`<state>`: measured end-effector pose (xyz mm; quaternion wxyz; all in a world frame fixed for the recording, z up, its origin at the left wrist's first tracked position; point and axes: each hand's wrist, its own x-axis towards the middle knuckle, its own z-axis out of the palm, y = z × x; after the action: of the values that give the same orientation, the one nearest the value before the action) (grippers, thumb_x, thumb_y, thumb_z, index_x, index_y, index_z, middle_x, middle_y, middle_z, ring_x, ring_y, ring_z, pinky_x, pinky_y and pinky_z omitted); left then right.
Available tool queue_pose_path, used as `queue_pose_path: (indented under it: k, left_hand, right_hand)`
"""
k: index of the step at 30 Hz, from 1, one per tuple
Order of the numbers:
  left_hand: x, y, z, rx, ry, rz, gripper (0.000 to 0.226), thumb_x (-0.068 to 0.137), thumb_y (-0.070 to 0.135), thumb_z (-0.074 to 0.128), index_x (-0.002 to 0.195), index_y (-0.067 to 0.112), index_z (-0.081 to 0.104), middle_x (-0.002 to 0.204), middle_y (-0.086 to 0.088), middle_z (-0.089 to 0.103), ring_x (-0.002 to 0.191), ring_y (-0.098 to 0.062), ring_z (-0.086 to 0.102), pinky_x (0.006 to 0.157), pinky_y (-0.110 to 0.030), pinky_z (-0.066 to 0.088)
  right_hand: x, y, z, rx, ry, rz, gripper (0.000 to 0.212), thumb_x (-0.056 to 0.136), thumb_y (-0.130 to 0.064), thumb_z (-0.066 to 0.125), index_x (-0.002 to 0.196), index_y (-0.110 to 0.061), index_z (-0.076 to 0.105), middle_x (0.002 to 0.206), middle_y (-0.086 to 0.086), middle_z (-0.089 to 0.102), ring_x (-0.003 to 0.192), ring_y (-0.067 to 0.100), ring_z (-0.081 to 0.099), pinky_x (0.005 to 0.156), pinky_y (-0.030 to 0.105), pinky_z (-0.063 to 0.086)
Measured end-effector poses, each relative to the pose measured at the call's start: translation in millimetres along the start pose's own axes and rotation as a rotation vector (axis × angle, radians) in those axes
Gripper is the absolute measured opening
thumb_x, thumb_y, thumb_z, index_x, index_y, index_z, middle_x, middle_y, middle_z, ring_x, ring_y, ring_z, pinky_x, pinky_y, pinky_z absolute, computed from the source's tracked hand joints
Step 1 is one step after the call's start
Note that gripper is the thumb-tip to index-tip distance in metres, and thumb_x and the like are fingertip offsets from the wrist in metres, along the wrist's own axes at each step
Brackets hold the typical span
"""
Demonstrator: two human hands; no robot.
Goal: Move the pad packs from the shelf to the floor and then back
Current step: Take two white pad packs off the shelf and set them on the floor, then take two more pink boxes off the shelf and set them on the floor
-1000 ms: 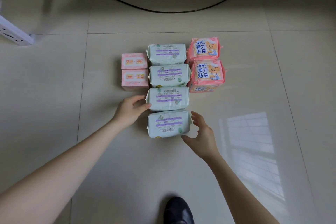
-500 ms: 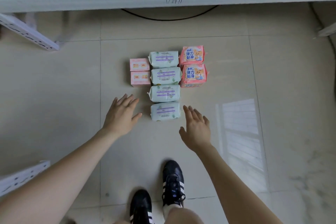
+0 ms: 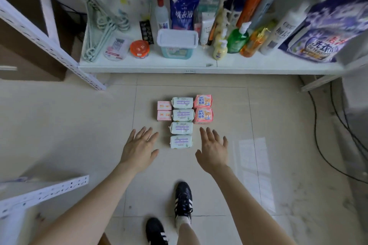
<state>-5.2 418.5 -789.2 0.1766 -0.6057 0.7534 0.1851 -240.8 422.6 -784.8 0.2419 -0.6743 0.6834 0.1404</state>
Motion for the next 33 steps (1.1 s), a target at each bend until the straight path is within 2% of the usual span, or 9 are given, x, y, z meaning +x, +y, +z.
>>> queue_pose_path:
  k: [10, 15, 19, 23, 27, 33]
  left_hand:
    - [-81, -2, -147, -0.025, 0.212, 0.022, 0.058, 0.098, 0.042, 0.043, 0.151, 0.023, 0.026, 0.161, 0.000, 0.022, 0.149, -0.019, 0.013, 0.121, -0.040, 0.005]
    - [-121, -16, -208, 0.028, 0.297, 0.030, 0.060, 0.098, 0.046, 0.042, 0.151, 0.024, 0.025, 0.161, -0.001, 0.021, 0.150, -0.019, 0.012, 0.120, -0.040, 0.005]
    - [-150, -29, -259, 0.063, 0.408, 0.032, 0.061, 0.098, 0.044, 0.044, 0.152, 0.023, 0.025, 0.161, -0.003, 0.021, 0.150, -0.021, 0.012, 0.121, -0.042, 0.004]
    - [-178, -39, -317, 0.057, 0.539, 0.034, 0.060, 0.098, 0.043, 0.045, 0.151, 0.025, 0.024, 0.161, 0.000, 0.021, 0.150, -0.020, 0.010, 0.121, -0.042, 0.004]
    - [-207, -50, -375, 0.107, 0.645, 0.025, 0.063, 0.099, 0.046, 0.041, 0.153, 0.025, 0.018, 0.163, -0.002, 0.014, 0.151, -0.020, 0.005, 0.122, -0.042, 0.001]
    - [-243, -64, -463, 0.185, 0.816, -0.002, 0.063, 0.099, 0.048, 0.040, 0.154, 0.025, 0.018, 0.163, -0.002, 0.014, 0.150, -0.019, 0.007, 0.122, -0.042, 0.001]
  right_hand:
    - [-87, -52, -141, -0.041, 0.180, -0.051, 0.072, 0.095, -0.035, 0.047, 0.153, -0.019, 0.008, 0.161, 0.002, 0.016, 0.148, 0.021, 0.012, 0.116, 0.046, 0.012]
    - [-120, -82, -200, -0.038, 0.292, -0.085, 0.070, 0.094, -0.036, 0.050, 0.151, -0.018, 0.014, 0.153, 0.001, 0.029, 0.145, 0.021, 0.020, 0.116, 0.047, 0.015]
    - [-144, -105, -249, -0.056, 0.386, -0.104, 0.072, 0.095, -0.036, 0.048, 0.153, -0.019, 0.009, 0.159, 0.002, 0.022, 0.148, 0.021, 0.015, 0.118, 0.049, 0.013]
    - [-168, -123, -299, -0.067, 0.509, -0.131, 0.072, 0.095, -0.036, 0.048, 0.153, -0.020, 0.009, 0.158, 0.002, 0.023, 0.147, 0.022, 0.015, 0.118, 0.049, 0.013]
    - [-189, -140, -356, -0.055, 0.615, -0.174, 0.071, 0.096, -0.038, 0.044, 0.154, -0.019, 0.007, 0.161, 0.001, 0.017, 0.148, 0.021, 0.012, 0.119, 0.050, 0.010]
    - [-221, -164, -442, -0.048, 0.819, -0.223, 0.071, 0.095, -0.040, 0.047, 0.153, -0.022, 0.010, 0.160, 0.001, 0.019, 0.148, 0.022, 0.014, 0.117, 0.052, 0.012]
